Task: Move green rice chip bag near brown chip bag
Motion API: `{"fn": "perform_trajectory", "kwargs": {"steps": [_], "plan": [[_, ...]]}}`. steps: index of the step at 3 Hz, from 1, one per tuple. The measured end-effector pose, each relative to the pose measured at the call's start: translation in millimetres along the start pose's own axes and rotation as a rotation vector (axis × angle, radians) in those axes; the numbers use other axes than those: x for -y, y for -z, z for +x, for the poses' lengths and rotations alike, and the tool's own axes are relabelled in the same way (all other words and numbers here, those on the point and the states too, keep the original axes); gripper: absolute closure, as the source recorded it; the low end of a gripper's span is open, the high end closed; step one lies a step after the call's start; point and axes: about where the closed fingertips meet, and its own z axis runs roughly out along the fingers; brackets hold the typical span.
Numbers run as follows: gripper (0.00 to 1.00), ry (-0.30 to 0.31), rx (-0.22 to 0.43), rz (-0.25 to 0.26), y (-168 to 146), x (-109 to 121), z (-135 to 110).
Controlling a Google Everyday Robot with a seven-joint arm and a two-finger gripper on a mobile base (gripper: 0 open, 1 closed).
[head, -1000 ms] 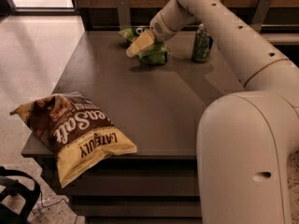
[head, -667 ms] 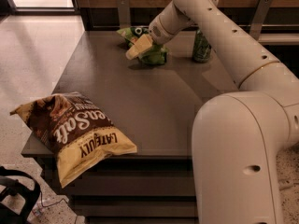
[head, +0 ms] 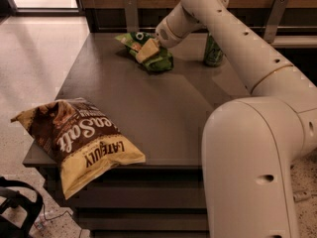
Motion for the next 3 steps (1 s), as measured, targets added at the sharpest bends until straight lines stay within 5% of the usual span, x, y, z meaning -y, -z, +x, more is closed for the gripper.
{"fn": "perform_trajectory", "kwargs": {"steps": [2, 3], "plan": [[1.0, 0.0, 0.0, 0.0, 2.7, -0.6, -2.5], [1.0, 0.001, 0.0, -0.001, 2.3, -1.1, -2.6]]}}
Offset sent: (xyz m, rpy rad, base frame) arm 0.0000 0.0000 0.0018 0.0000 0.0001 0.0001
